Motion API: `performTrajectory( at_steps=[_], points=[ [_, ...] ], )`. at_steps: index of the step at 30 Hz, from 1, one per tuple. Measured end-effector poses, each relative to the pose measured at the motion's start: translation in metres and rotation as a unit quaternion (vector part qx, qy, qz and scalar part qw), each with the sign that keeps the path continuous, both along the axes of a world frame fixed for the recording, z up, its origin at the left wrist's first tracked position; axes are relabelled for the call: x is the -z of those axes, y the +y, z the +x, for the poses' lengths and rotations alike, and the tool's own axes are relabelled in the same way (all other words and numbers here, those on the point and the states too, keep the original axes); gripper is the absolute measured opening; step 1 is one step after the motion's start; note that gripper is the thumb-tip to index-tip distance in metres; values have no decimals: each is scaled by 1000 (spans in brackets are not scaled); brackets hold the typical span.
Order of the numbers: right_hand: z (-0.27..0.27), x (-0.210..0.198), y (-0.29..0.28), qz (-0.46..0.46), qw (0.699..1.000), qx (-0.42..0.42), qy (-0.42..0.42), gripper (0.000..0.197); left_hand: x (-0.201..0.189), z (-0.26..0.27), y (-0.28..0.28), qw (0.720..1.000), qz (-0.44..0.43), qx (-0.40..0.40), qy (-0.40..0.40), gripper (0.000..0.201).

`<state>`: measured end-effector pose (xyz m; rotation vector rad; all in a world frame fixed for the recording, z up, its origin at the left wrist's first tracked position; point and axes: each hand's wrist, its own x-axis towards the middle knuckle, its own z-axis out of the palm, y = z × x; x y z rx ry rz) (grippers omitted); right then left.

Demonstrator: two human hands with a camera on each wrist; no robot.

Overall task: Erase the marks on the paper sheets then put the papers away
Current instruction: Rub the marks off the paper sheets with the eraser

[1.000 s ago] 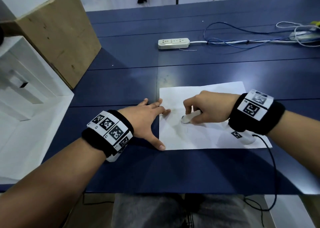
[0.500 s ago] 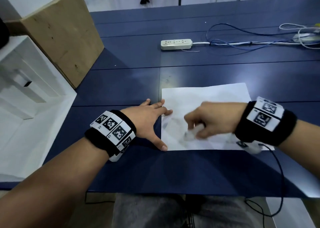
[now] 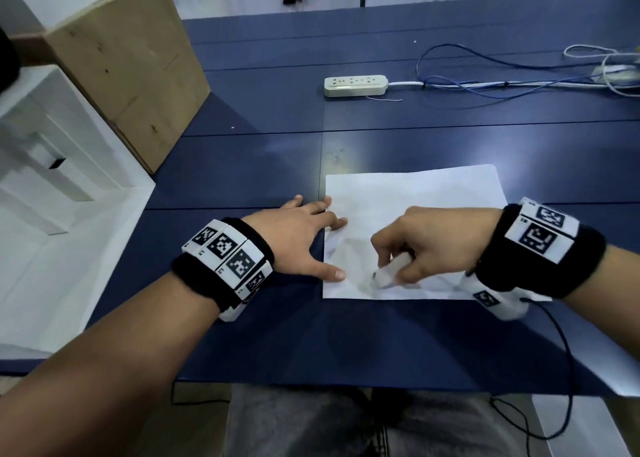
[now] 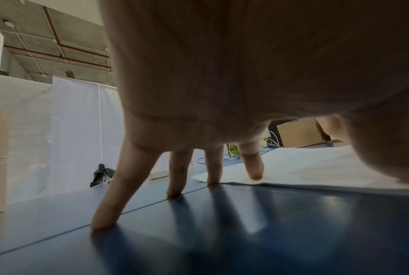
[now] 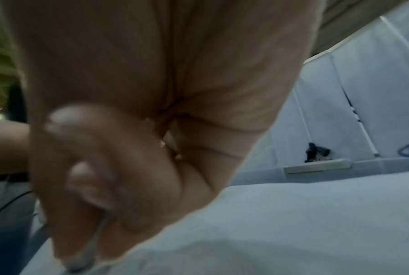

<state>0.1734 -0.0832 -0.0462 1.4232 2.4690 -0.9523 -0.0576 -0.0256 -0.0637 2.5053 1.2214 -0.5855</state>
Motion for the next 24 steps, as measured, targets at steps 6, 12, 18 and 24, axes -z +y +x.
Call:
performTrajectory(
  at_steps=[6, 12, 18, 24],
  points=[
    [14, -3, 33, 121, 983, 125, -50, 19, 1, 2, 3, 1000, 13, 2, 0, 102],
    [3, 1, 0, -39, 999, -35, 5, 16, 0, 3, 3, 1000, 9, -2, -4, 102],
    [9, -4, 27, 29, 998, 50, -13, 18, 4, 2, 8, 1000, 8, 8, -6, 104],
    [17, -1, 25, 79, 993, 86, -19, 17, 0, 5, 2, 1000, 6, -4, -12, 108]
  ],
)
